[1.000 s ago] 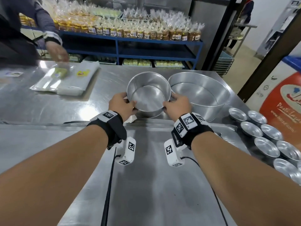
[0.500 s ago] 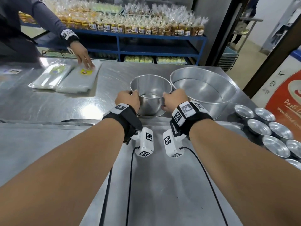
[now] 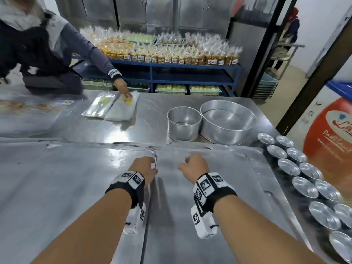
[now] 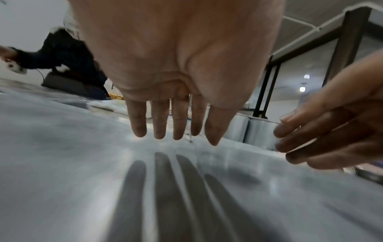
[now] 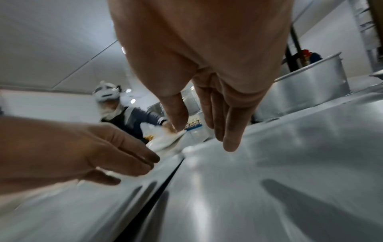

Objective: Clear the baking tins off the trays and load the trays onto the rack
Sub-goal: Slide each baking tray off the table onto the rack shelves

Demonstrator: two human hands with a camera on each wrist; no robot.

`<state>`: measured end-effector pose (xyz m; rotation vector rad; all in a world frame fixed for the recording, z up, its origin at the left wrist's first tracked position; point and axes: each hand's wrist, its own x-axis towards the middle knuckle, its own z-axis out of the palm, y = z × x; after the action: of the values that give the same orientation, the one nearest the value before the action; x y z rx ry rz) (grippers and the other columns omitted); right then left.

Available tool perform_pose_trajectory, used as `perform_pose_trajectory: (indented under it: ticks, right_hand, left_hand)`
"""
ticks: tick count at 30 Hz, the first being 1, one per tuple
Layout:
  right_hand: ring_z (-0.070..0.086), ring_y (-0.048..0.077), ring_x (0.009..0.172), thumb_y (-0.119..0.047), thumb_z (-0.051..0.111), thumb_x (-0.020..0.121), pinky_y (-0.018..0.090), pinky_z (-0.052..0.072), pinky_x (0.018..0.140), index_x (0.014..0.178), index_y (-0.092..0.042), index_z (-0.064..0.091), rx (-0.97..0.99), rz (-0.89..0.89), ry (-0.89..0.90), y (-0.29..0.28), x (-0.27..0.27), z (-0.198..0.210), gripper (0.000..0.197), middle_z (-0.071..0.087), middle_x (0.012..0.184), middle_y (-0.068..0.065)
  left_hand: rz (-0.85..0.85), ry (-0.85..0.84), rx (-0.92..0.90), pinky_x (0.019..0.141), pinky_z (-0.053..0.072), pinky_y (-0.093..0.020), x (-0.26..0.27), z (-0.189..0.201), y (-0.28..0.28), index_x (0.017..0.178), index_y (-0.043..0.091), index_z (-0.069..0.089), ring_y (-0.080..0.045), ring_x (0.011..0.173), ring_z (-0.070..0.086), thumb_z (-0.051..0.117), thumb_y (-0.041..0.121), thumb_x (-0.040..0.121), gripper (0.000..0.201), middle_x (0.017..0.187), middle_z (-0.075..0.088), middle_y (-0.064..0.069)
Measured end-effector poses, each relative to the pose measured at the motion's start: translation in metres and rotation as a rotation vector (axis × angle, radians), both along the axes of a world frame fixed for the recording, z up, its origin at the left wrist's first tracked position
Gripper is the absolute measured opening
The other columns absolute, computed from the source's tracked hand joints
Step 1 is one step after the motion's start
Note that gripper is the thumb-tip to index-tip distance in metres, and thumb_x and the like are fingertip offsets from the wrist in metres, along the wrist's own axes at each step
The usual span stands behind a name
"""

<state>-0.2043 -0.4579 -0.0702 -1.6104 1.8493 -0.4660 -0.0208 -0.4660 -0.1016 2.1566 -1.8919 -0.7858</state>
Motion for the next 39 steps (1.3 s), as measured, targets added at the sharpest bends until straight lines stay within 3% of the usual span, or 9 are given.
perform_pose_trajectory:
  ticks: [4,7,9,12,17,24,29,33,39]
  right_hand:
    - [0.061,0.031,0.115,-0.022,0.063,0.089,0.029,0.048,0.09,0.118,0.0,0.064,0.092,0.101,0.045,0.09,0.027,-0.013,0.037,0.066,0.121,0.015]
    - [0.063,0.032,0.112,-0.024,0.065,0.088,0.03,0.051,0.083,0.11,-0.002,0.067,0.179,0.171,0.051,0.162,0.049,-0.016,0.032,0.068,0.109,0.016]
    - [0.064,0.03,0.111,-0.025,0.067,0.087,0.031,0.052,0.087,0.116,-0.002,0.066,0.23,0.209,0.048,0.207,0.062,-0.021,0.037,0.068,0.114,0.015]
    - [0.063,0.03,0.112,-0.026,0.064,0.085,0.032,0.053,0.093,0.114,-0.003,0.068,0.229,0.292,0.103,0.264,0.077,-0.03,0.037,0.067,0.117,0.014]
    - [0.037,0.03,0.134,-0.03,0.057,0.092,0.034,0.031,0.116,0.135,0.003,0.049,0.165,0.333,0.228,0.34,0.087,-0.038,0.055,0.041,0.142,0.016]
    - [0.009,0.03,0.15,-0.04,0.055,0.089,0.036,0.013,0.123,0.153,0.003,0.019,0.186,0.306,0.3,0.388,0.098,-0.05,0.085,0.008,0.164,0.012]
    - [0.021,0.028,0.146,-0.032,0.056,0.087,0.033,0.022,0.12,0.148,0.002,0.033,0.207,0.186,0.281,0.392,0.109,-0.048,0.073,0.022,0.159,0.011]
    - [0.029,0.027,0.143,-0.024,0.05,0.091,0.031,0.027,0.118,0.141,0.001,0.044,0.155,0.031,0.275,0.405,0.127,-0.048,0.056,0.034,0.153,0.011]
    - [0.044,0.03,0.129,-0.048,0.059,0.075,0.033,0.041,0.104,0.125,-0.005,0.061,0.182,-0.135,0.328,0.415,0.153,-0.045,0.066,0.049,0.139,0.014]
  left_hand:
    - [-0.062,-0.218,0.141,0.109,0.04,-0.044,0.018,-0.007,0.093,0.144,0.024,0.047,-0.027,0.132,0.048,0.05,0.027,0.098,0.046,0.143,0.05,-0.004]
    - [-0.06,-0.352,0.283,0.11,0.028,-0.063,0.031,-0.019,0.167,0.154,0.035,0.021,-0.038,0.146,0.018,0.059,0.019,0.091,0.075,0.16,0.017,-0.004]
    - [-0.042,-0.329,0.307,0.109,0.025,-0.07,0.038,-0.025,0.214,0.156,0.041,0.005,-0.041,0.149,0.003,0.055,0.031,0.094,0.08,0.165,-0.003,-0.003]
    - [0.0,-0.284,0.289,0.108,0.022,-0.074,0.052,-0.036,0.281,0.154,0.046,0.002,-0.04,0.149,-0.001,0.044,0.054,0.095,0.073,0.165,-0.008,-0.001]
    - [0.036,-0.252,0.299,0.109,0.01,-0.076,0.071,-0.034,0.376,0.151,0.055,-0.007,-0.029,0.152,-0.018,0.036,0.071,0.092,0.075,0.164,-0.023,0.01]
    - [-0.084,-0.263,0.249,0.118,0.01,-0.062,0.083,-0.012,0.426,0.156,0.045,0.004,-0.023,0.154,-0.009,0.042,0.071,0.09,0.081,0.167,-0.013,0.003]
    - [-0.188,-0.205,0.193,0.124,0.009,-0.048,0.127,-0.014,0.441,0.156,0.046,0.006,-0.02,0.154,-0.01,0.047,0.07,0.089,0.082,0.167,-0.012,0.003]
    - [-0.126,-0.209,0.191,0.123,0.018,-0.048,0.196,-0.011,0.444,0.155,0.048,0.016,-0.023,0.155,-0.001,0.053,0.071,0.084,0.083,0.168,-0.002,0.001]
    - [0.07,-0.2,0.186,0.12,0.025,-0.046,0.285,-0.004,0.455,0.155,0.042,0.024,-0.025,0.152,0.011,0.062,0.072,0.08,0.089,0.164,0.014,0.0]
